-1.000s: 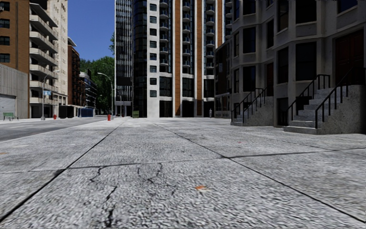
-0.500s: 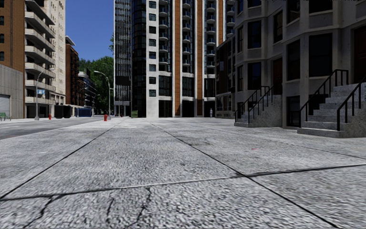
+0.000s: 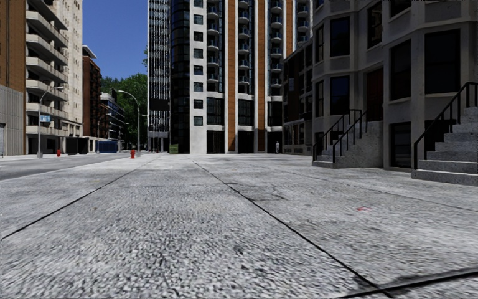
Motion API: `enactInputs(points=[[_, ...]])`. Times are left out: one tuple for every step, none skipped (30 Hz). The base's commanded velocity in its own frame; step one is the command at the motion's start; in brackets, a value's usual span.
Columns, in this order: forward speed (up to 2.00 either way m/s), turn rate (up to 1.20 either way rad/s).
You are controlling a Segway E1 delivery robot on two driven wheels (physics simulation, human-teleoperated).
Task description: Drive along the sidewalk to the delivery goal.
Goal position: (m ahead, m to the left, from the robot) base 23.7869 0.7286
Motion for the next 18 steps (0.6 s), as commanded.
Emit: enactInputs(points=[[2.0,0.0],[2.0,0.0],[2.0,0.0],[2.0,0.0],[2.0,0.0],[2.0,0.0],[2.0,0.0],[2.0,0.0],[2.0,0.0],[2.0,0.0],[2.0,0.0],[2.0,0.0],[2.0,0.0],[2.0,0.0],[2.0,0.0],[2.0,0.0],[2.0,0.0],[2.0,0.0]])
